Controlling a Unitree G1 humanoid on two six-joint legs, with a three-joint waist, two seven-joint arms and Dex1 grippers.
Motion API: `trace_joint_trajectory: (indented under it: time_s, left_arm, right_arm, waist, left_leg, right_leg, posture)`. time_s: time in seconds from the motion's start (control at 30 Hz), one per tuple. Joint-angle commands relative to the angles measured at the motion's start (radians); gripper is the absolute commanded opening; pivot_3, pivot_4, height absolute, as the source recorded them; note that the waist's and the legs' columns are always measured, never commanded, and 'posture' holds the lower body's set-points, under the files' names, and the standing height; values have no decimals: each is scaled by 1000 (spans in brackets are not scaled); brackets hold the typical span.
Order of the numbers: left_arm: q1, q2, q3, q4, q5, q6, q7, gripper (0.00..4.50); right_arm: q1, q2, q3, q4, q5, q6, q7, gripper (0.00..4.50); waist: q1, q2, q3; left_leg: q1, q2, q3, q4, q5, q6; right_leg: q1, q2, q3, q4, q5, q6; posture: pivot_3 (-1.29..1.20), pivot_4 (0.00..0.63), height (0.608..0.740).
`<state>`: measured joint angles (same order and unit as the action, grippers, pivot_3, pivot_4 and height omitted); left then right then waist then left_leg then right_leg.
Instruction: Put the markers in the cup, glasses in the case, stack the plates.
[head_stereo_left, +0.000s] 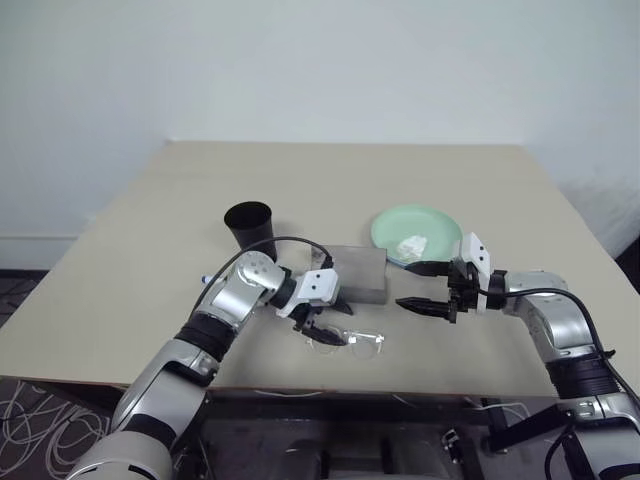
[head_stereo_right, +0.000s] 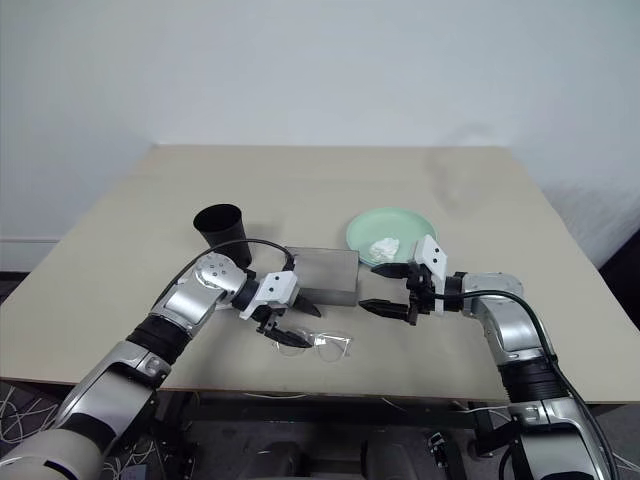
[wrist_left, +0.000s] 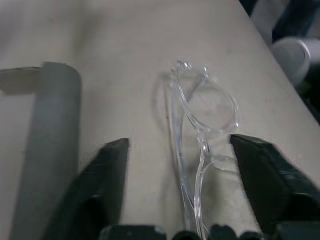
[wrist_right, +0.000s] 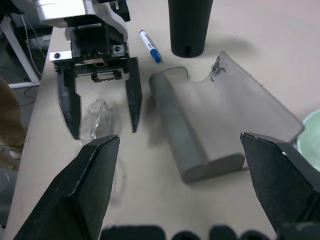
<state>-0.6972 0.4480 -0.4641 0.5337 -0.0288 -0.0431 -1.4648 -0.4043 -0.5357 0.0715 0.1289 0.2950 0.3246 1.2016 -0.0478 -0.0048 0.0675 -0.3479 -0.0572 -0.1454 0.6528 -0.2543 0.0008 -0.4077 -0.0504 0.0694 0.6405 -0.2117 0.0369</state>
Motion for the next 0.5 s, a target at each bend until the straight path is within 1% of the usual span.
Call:
trace_joint_trajectory:
  time_s: [0.03,0.17,0.2,0.23,0.37,0.5]
  left_arm:
    - [-32,-8,2,1,21,-30,-9,3223]
    - [-26,-18,8,1,28,-46,-15,3223]
    - [-23,-22,11,-4,23,-41,-18,2862]
    - [-22,-24,14,-7,20,-37,-20,2642]
    - [-19,-25,14,-14,29,-39,-17,1336]
    - [-17,-16,15,-22,31,-41,-24,1336]
  right_arm:
    - [-1,-9,-20,-53,27,-1,-16,4216]
    - [3,-7,-16,-54,24,-3,-25,4216]
    - [4,-7,-14,-51,22,-5,-27,4216]
    - [3,-6,-13,-50,21,-6,-29,4216]
    - [1,-4,-8,-44,16,-11,-33,4216]
    - [-6,-2,-2,-32,7,-23,-39,4216]
  waist:
    - [0,0,0]
    - [0,0,0]
    - [1,0,0]
    - [1,0,0]
    - [0,0,0]
    - [0,0,0]
  left_leg:
    - [0,0,0,0,0,0]
    - [-1,0,0,1,0,0]
    - [-1,0,0,2,0,0]
    - [-1,0,0,2,0,0]
    - [-1,0,-1,3,0,0]
    - [-2,0,-1,6,0,0]
  right_leg:
    - [0,0,0,0,0,0]
    - [0,0,0,0,0,1]
    - [0,0,0,0,1,1]
    - [0,0,0,0,1,1]
    - [1,0,0,0,1,1]
    - [1,0,-1,0,1,2]
  posture:
    - [0,0,737]
    - [0,0,737]
    - [0,0,737]
    - [0,0,737]
    - [0,0,737]
    - [0,0,737]
